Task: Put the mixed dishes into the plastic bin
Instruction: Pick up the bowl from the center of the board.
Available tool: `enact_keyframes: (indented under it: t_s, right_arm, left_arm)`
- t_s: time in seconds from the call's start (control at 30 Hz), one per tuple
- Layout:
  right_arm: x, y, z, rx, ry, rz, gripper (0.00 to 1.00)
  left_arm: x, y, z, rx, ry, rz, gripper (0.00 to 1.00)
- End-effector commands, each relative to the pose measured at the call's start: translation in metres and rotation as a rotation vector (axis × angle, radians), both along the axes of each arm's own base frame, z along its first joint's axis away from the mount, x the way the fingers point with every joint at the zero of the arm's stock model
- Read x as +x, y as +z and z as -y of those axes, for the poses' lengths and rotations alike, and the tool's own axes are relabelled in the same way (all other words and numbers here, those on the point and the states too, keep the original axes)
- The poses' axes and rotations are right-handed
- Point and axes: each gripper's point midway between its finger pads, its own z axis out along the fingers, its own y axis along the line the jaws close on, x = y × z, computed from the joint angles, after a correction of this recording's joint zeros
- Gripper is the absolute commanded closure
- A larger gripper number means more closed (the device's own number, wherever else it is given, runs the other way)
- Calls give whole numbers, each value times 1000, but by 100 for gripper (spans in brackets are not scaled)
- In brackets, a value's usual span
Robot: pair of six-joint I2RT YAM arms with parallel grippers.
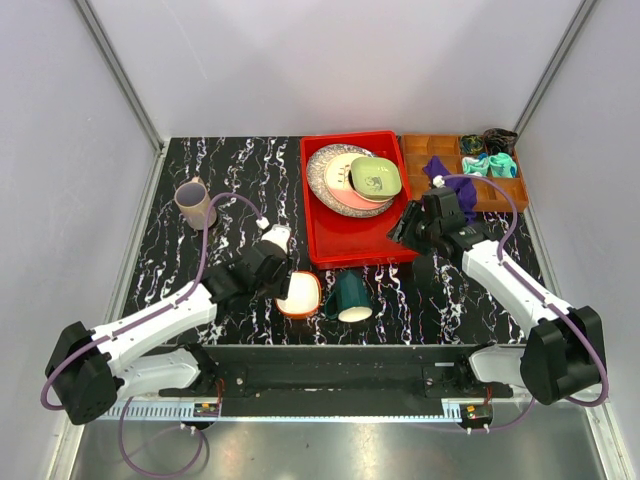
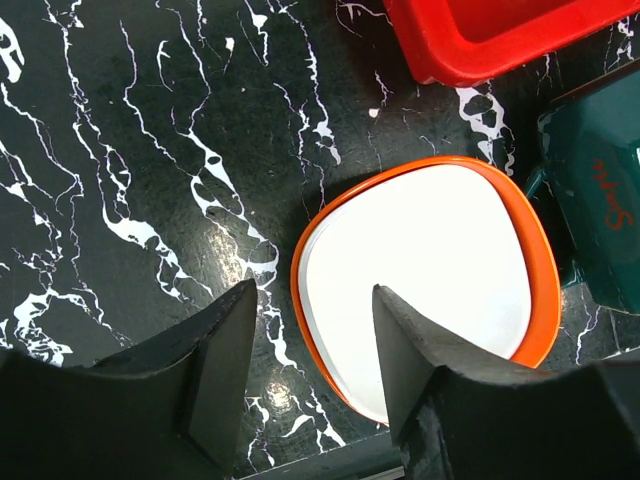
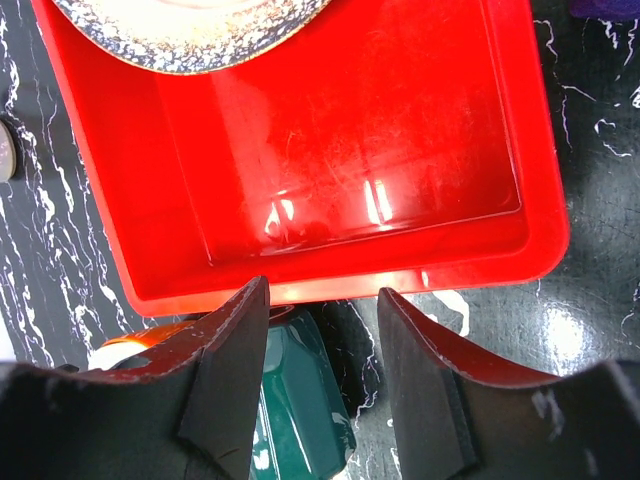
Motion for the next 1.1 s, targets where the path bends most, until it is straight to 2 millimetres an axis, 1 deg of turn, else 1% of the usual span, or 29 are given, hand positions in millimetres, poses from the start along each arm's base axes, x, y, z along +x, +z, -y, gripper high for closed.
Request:
enact_keyframes:
  t_s: [0.0, 0.1, 0.27, 0.47, 0.67, 1.0, 1.07]
  right_arm:
    - [6, 12, -8, 44, 15, 42, 44]
    - [6, 12, -9, 50, 14, 43, 44]
    - [7, 12, -9, 51, 13, 44, 44]
    - [6, 9, -11, 58, 16, 36, 44]
    - [6, 11, -10, 58, 14, 41, 44]
    - [5, 7, -11, 64, 10, 30, 44]
    - [5, 7, -11, 65, 14, 29, 44]
  left_arm:
    - [10, 17, 4, -27, 20, 57, 48]
    - [11, 15, 5, -20, 21, 53, 49]
    - [13, 18, 8, -27, 14, 60, 55]
    - [13, 15, 9, -19, 7, 52, 58]
    - [12, 11, 10, -11, -2, 39, 63]
    - [13, 12, 11, -12, -7, 42, 68]
    - [13, 11, 12, -11, -7, 41, 71]
